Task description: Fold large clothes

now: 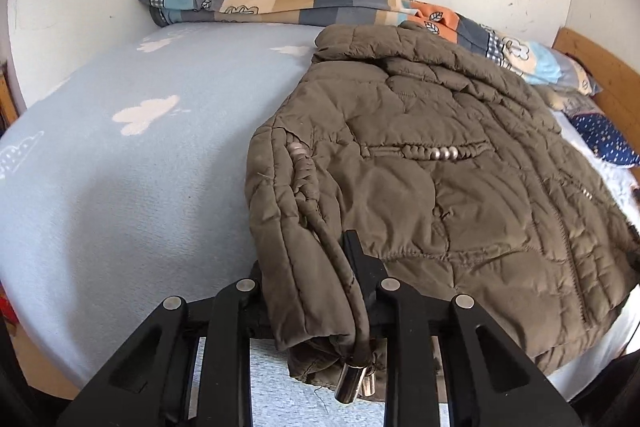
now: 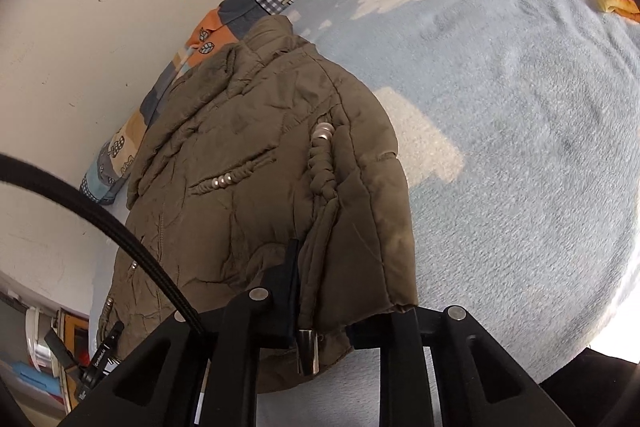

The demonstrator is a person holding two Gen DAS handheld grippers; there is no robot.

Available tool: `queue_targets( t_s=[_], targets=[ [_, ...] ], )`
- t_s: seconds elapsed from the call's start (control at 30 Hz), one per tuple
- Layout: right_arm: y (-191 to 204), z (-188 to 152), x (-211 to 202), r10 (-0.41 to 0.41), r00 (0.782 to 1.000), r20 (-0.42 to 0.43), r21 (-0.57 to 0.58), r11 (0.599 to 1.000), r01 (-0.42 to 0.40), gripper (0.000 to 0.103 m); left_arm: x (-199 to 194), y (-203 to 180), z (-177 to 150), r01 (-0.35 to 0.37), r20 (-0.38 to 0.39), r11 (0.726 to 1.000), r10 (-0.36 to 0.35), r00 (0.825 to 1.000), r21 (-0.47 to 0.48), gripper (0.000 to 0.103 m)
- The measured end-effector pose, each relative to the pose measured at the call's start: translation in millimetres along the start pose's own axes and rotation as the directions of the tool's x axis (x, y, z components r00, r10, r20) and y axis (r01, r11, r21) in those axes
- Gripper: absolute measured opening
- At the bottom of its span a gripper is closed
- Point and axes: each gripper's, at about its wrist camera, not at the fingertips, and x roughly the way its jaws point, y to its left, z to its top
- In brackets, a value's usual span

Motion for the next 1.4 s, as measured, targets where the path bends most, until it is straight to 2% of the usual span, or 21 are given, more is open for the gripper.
queue_targets(
  t_s=[0.33,0.5,0.57,0.63,0.7,0.8,1.07,1.4],
  targets=[
    [-1,-7,15,-0.068,0.998,-0.019,-0.026,0.997,0.067,0.022,9,-1,-1,-0.024,-0.026,1.000,0.025,0.999,0.019,0.033],
    [-7,-9,16,-0.053,0.998,-0.017,-0.007,0.999,0.052,0.024,13,-3,1,-0.077,-0.028,0.996,0.079,0.997,0.043,0.048],
    [-7,-6,14,-0.039,0.999,-0.029,0.001,0.999,0.039,0.023,13,-1,1,-0.081,-0.034,0.996,0.082,0.996,0.031,0.050],
    [-5,-6,13,-0.039,0.999,-0.027,-0.013,0.999,0.039,0.021,12,-1,1,-0.084,-0.031,0.996,0.086,0.996,0.036,0.047],
    [-3,-5,10,-0.038,0.999,-0.022,-0.026,0.999,0.037,0.019,9,-5,0,-0.066,-0.023,0.996,0.068,0.997,0.055,0.031],
    [-2,-3,5,-0.022,1.000,-0.006,-0.021,1.000,0.022,0.018,4,-15,-1,-0.083,0.002,0.990,0.084,0.997,0.117,0.025],
    [8,-3,-7,-0.012,0.999,0.043,-0.069,0.998,0.015,0.016,-4,-19,1,-0.105,0.022,0.985,0.103,0.994,0.140,0.020],
    [20,-2,-17,-0.028,0.996,0.088,-0.135,0.990,0.040,0.015,-12,-23,1,-0.125,0.051,0.977,0.118,0.992,0.171,0.019]
  ],
)
